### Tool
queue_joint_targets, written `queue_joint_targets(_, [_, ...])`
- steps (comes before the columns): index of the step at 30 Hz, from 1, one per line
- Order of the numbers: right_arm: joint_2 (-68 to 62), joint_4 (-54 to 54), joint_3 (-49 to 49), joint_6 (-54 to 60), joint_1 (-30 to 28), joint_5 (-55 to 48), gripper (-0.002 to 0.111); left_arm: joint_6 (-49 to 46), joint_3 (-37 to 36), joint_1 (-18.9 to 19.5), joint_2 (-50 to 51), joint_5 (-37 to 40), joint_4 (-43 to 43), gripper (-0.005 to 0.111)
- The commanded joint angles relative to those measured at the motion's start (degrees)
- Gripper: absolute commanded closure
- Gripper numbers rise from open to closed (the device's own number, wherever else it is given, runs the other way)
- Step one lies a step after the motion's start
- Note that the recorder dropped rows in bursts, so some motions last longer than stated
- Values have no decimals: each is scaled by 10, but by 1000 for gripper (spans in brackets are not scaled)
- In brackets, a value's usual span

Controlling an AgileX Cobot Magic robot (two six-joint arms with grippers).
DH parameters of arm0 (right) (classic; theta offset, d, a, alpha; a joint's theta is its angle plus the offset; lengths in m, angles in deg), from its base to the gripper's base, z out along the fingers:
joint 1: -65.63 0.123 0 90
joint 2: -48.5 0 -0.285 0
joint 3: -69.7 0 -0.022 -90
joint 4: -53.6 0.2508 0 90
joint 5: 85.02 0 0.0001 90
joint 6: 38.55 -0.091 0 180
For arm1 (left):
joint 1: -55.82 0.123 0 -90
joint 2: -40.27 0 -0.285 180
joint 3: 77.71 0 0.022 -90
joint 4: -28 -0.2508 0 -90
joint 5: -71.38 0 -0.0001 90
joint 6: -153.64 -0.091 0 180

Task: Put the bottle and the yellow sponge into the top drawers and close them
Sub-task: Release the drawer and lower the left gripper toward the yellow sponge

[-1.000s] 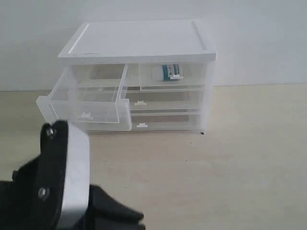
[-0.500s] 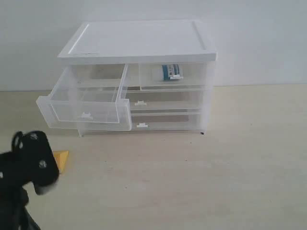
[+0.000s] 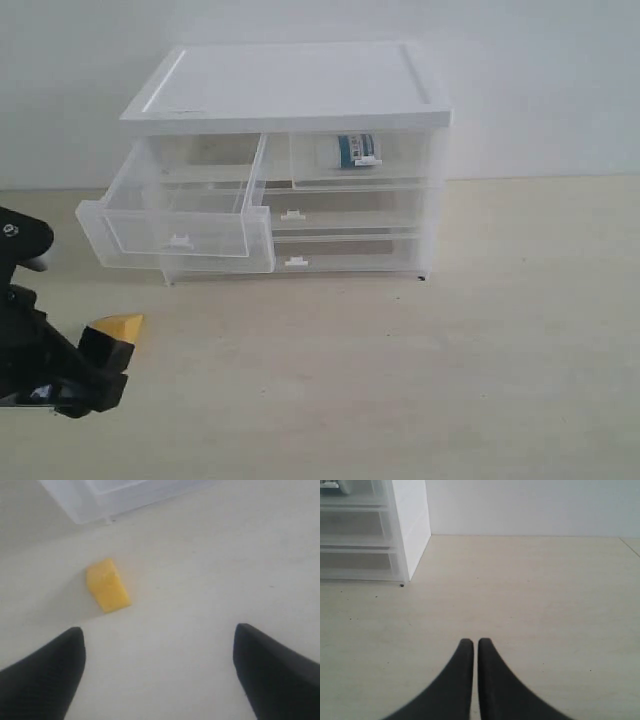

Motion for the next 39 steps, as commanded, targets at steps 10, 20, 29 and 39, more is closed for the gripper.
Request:
queue_joint_targets(10, [3, 1, -3, -4, -1, 4, 107, 541, -58, 2, 100, 124, -430, 32])
queue_joint_targets(20, [3, 1, -3, -5, -1, 4, 107, 503, -34, 2, 155, 76, -430, 32])
queue_joint_targets(29, [3, 1, -3, -5, -1, 4, 107, 476, -22, 2, 80, 17, -430, 32])
queue_joint_targets(39, [3, 1, -3, -5, -1, 4, 107, 521, -22, 2, 26, -8, -430, 32])
